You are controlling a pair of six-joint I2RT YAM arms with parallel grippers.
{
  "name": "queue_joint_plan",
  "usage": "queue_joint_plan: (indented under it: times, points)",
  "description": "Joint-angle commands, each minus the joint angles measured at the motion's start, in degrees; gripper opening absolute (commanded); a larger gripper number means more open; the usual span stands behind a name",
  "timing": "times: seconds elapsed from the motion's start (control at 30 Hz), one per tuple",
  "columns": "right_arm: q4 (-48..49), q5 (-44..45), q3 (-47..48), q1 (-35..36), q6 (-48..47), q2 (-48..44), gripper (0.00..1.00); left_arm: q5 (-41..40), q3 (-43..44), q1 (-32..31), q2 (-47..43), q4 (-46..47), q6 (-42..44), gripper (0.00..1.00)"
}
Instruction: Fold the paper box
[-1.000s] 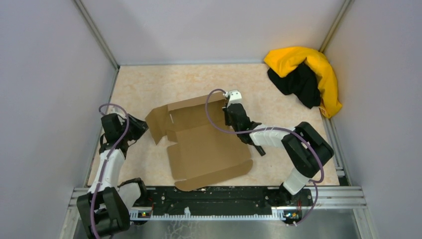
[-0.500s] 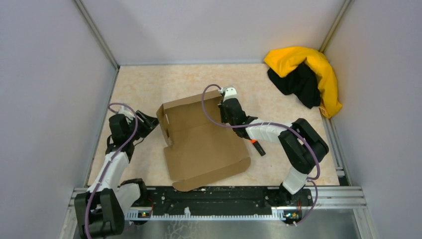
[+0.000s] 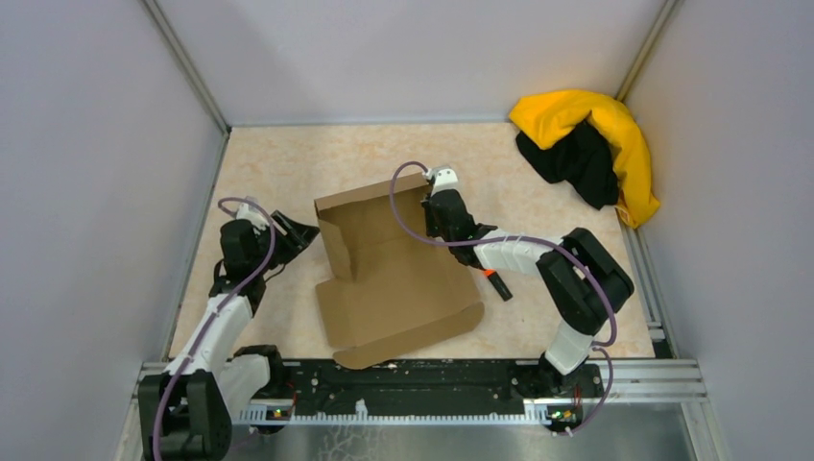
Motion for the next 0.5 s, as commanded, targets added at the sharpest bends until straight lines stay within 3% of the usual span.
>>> queue_joint_plan:
  times: [0.0,0.47]
  points:
    - [1.8,-1.2,0.0,0.0,2.0,1.3,0.00,-1.8,-1.1,-1.9,-1.3,2.1,1.1,0.66]
    - [2.3,-1.3,-0.2,0.0,2.7,1.8,0.00,-1.9,-2.7,-5.2,-5.2,0.7,0.5,0.63]
